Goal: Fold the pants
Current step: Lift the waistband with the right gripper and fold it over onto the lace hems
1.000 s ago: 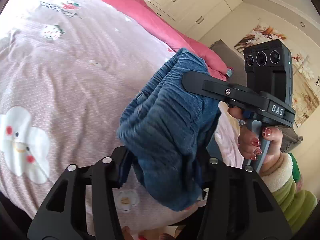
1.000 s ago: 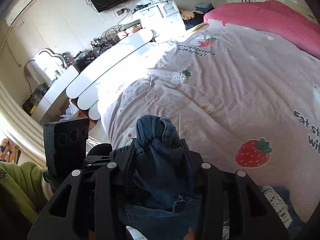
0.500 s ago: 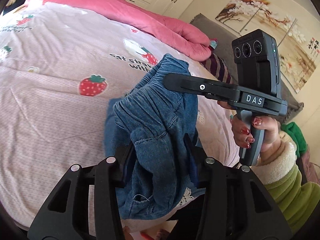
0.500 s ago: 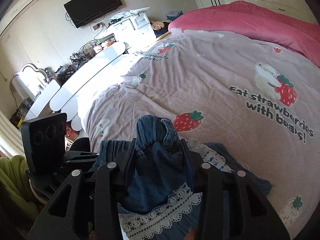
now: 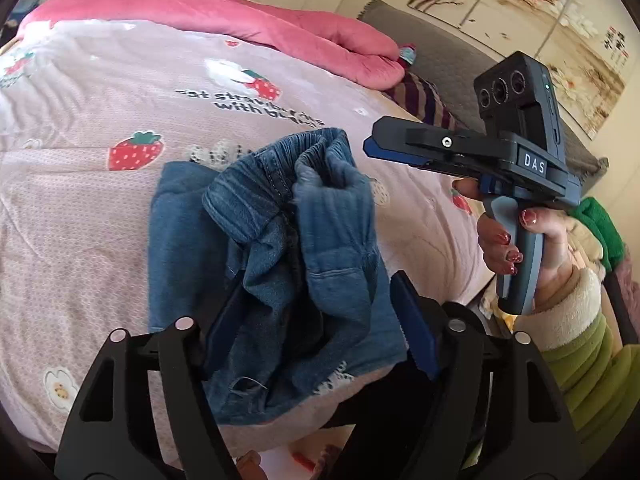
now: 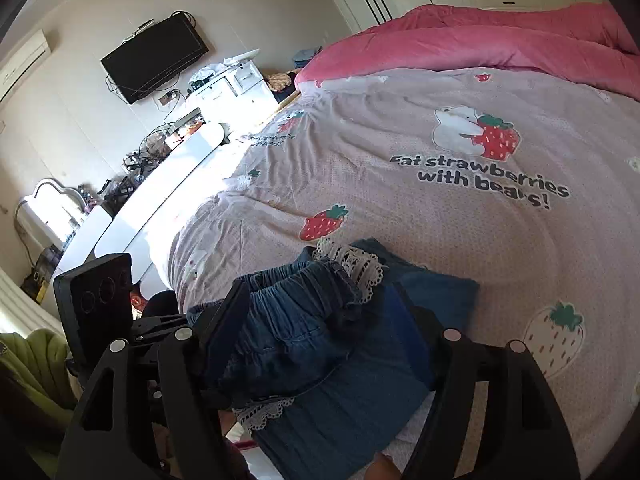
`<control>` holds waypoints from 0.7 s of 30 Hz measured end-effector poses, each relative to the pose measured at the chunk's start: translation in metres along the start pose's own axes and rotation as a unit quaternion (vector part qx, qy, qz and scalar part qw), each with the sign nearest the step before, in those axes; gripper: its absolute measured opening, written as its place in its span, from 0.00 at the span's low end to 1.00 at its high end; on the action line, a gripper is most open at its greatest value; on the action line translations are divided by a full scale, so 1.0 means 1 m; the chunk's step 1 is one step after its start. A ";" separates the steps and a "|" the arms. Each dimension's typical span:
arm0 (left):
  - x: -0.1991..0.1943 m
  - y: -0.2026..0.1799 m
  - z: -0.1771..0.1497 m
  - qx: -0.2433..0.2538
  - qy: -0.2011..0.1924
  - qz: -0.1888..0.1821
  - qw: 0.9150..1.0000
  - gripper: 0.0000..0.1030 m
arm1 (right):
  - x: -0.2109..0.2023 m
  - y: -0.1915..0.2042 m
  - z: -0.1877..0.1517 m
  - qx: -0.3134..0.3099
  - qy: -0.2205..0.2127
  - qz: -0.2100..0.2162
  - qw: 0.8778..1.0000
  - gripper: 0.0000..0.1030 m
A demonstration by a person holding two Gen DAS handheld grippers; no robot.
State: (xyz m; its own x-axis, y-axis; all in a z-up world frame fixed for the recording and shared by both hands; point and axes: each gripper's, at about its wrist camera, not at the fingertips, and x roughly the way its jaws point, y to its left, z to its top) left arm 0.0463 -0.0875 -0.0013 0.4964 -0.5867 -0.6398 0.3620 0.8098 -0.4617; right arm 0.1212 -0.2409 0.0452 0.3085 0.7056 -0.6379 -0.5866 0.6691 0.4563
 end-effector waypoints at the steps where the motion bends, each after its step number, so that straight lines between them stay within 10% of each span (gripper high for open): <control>1: 0.002 -0.004 -0.001 0.010 0.002 0.000 1.000 0.67 | -0.002 0.002 -0.003 0.000 0.002 -0.003 1.000 0.68; 7: 0.016 -0.026 -0.020 0.070 0.047 -0.009 0.996 0.72 | 0.009 0.008 -0.021 -0.029 0.047 -0.050 0.997 0.68; 11: 0.024 -0.021 -0.026 0.061 0.061 -0.023 0.996 0.72 | 0.033 -0.013 -0.043 -0.038 0.108 -0.116 0.987 0.49; 21: -0.019 -0.003 -0.004 0.024 0.024 -0.047 0.998 0.85 | -0.023 0.004 -0.046 -0.033 -0.006 -0.109 0.993 0.66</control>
State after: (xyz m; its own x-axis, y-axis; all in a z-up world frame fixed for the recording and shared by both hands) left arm 0.0328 -0.0785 0.0095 0.4199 -0.6588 -0.6243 0.4426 0.7491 -0.4928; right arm 0.0770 -0.2655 0.0335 0.4429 0.5483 -0.7094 -0.5519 0.7903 0.2663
